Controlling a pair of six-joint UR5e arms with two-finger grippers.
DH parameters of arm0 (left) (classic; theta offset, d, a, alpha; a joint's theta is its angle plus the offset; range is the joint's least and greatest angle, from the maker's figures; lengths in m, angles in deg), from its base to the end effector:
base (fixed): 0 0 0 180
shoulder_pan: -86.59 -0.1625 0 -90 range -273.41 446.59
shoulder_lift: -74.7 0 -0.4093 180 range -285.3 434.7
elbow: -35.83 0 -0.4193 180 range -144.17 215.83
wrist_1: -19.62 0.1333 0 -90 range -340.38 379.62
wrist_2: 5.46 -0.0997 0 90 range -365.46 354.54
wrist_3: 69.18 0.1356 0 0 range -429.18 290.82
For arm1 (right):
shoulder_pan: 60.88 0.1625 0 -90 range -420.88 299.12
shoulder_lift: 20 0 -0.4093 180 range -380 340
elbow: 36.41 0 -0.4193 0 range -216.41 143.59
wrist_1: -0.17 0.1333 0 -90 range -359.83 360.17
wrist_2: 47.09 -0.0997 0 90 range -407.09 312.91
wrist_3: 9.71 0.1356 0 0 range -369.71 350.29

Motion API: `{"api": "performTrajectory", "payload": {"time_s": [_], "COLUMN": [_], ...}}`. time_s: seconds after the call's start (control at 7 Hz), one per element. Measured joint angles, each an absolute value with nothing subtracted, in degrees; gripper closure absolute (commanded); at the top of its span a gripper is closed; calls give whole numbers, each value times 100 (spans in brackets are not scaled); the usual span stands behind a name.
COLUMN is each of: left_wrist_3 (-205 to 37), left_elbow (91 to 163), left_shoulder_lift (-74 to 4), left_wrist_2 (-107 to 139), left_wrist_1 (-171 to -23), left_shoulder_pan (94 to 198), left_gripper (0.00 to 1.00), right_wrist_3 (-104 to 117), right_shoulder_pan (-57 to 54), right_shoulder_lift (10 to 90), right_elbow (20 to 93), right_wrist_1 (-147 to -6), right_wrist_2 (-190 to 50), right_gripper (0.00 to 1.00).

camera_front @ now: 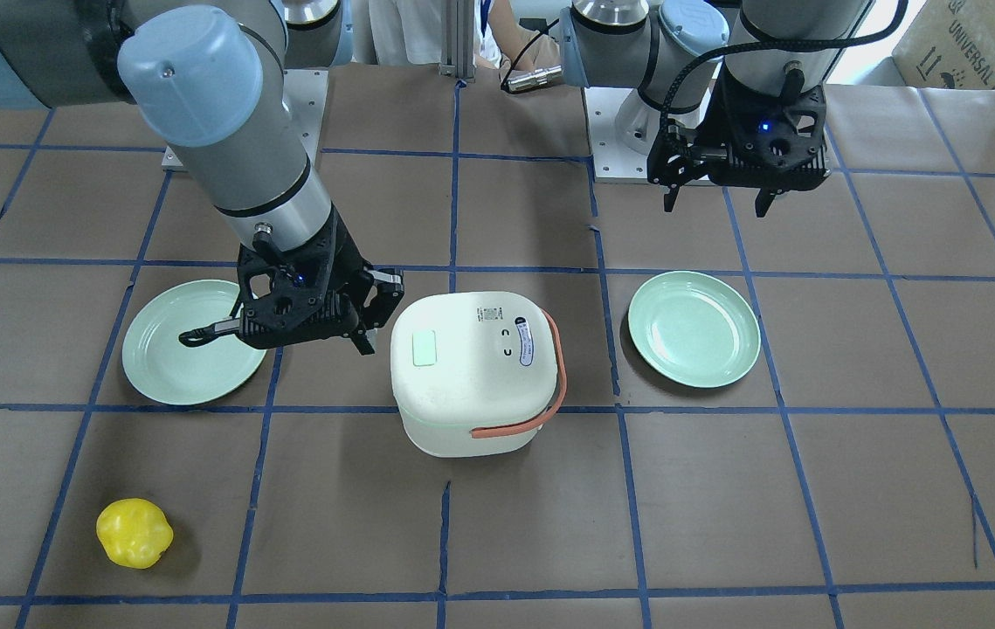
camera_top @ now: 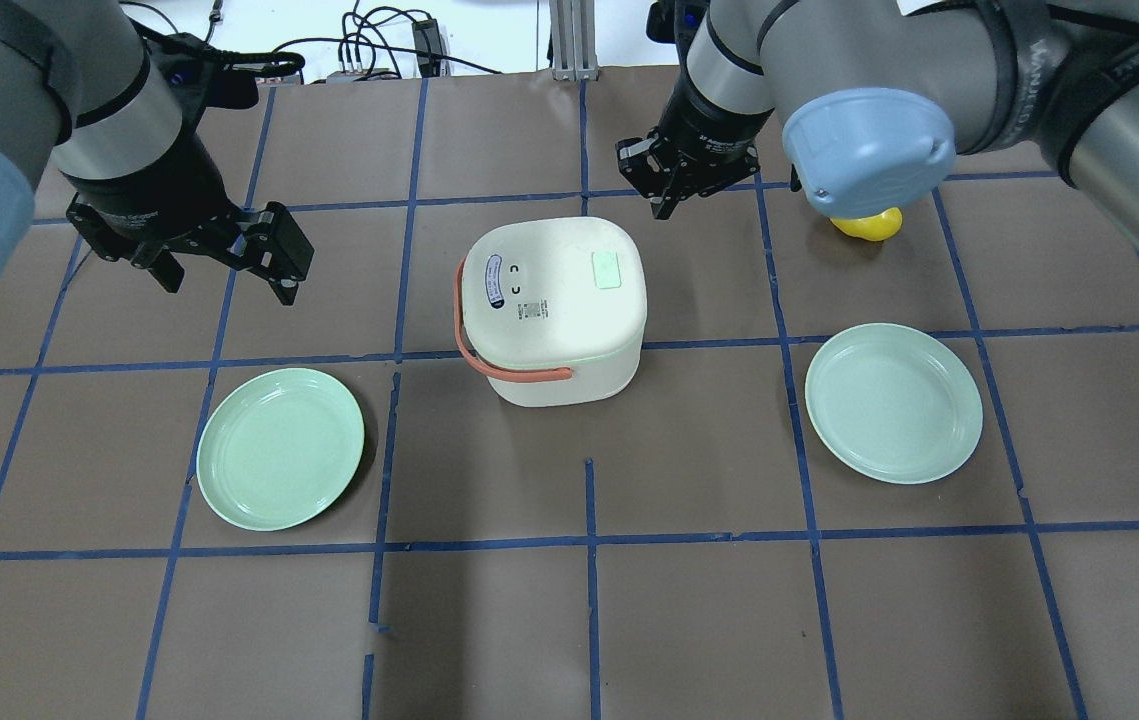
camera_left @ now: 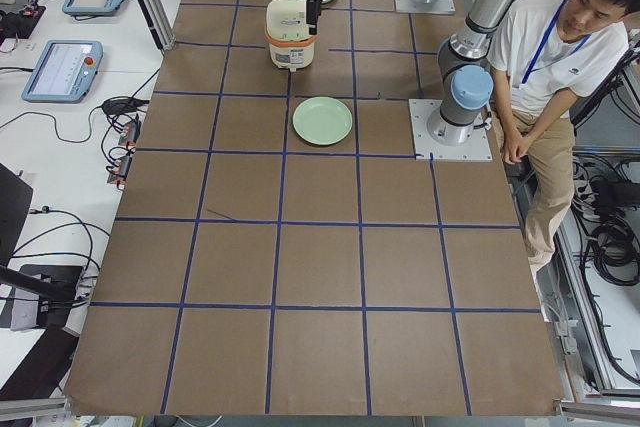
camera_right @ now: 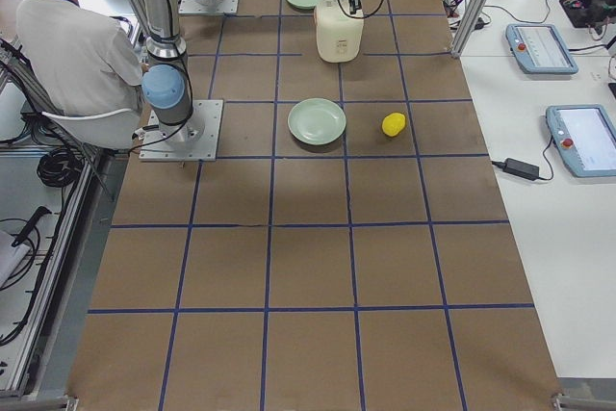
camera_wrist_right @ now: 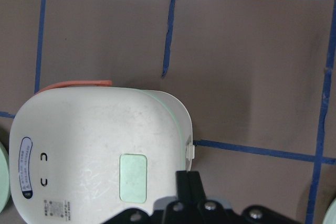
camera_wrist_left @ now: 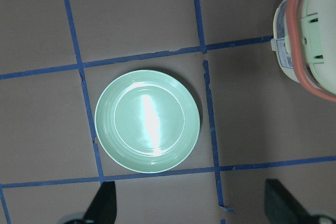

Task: Press rice cooker button
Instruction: 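Move the right gripper over the rice cooker's lid button, then lower the right gripper and press the green lid button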

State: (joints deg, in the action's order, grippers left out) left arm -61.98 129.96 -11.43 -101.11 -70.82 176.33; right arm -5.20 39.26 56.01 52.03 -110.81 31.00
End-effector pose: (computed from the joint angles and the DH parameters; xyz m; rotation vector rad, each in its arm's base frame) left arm -0.1177 -0.4903 0.4328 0.1851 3.0382 0.0283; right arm 0.2691 -0.5886 0.3530 -0.1657 2.9069 -0.1771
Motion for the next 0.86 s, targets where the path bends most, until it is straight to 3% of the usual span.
{"api": "performTrajectory", "payload": {"time_s": [0.86], "left_wrist_3": [-6198], "left_elbow": [12996], "left_shoulder_lift": [-1143], "left_wrist_2": [-10111], "left_wrist_1": [-7082], "left_shoulder_pan": [17635], "left_gripper": [0], "right_wrist_3": [-408], "right_shoulder_pan": [4284], "right_shoulder_lift": [5028], "right_elbow": [4752], "right_wrist_1": [-11212], "right_wrist_2": [3079], "right_gripper": [100]}}
